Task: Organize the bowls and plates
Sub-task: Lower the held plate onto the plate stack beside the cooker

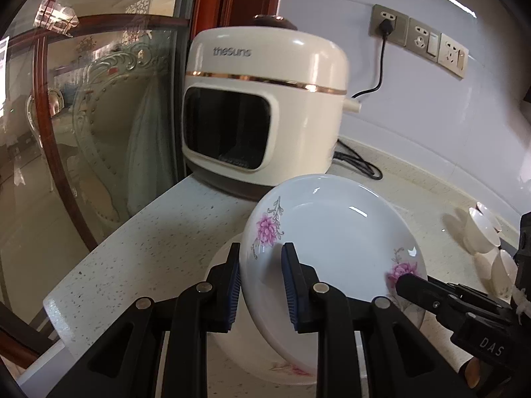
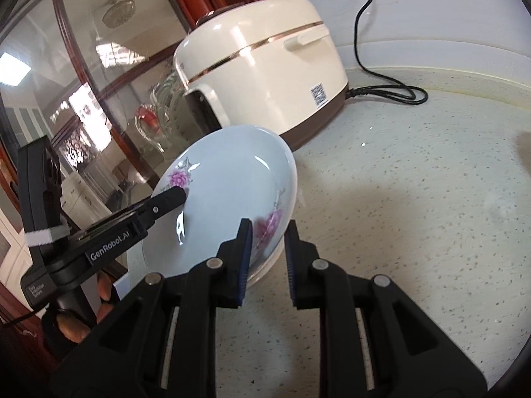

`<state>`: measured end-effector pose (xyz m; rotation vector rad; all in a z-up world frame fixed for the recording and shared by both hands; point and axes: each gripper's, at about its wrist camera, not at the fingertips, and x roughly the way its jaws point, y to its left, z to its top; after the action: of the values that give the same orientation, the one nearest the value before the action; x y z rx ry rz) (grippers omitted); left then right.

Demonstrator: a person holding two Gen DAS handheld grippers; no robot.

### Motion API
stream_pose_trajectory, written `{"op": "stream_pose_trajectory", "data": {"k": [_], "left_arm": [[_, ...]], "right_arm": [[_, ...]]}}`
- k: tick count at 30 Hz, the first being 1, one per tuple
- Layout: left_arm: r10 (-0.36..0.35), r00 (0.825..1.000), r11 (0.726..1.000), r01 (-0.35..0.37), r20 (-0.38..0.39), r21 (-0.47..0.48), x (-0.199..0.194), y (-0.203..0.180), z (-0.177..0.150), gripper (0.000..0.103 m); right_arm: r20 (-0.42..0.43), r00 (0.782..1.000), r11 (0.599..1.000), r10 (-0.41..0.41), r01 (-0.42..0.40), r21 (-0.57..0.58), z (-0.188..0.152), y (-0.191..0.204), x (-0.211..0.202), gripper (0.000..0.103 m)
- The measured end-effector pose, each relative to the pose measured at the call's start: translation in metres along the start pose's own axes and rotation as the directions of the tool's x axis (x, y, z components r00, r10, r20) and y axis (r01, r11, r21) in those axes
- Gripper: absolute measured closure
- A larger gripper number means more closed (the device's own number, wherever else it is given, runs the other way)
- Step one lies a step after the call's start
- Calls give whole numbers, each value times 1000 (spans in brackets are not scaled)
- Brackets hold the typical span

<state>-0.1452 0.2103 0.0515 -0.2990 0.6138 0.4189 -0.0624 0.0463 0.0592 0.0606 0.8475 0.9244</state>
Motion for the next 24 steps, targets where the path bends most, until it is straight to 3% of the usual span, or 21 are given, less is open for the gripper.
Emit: {"op": "stream_pose_trajectory", "data": {"k": [14, 24], "left_arm": [[27, 999, 1000, -26, -37, 14, 14, 6, -10, 76], [58, 998, 997, -56, -37, 43, 18, 2, -14, 76]], "right_arm": [[-39, 999, 998, -35, 33, -55, -4, 9, 10, 80], [-38, 998, 995, -53, 49, -89, -5, 15, 11, 74]]}}
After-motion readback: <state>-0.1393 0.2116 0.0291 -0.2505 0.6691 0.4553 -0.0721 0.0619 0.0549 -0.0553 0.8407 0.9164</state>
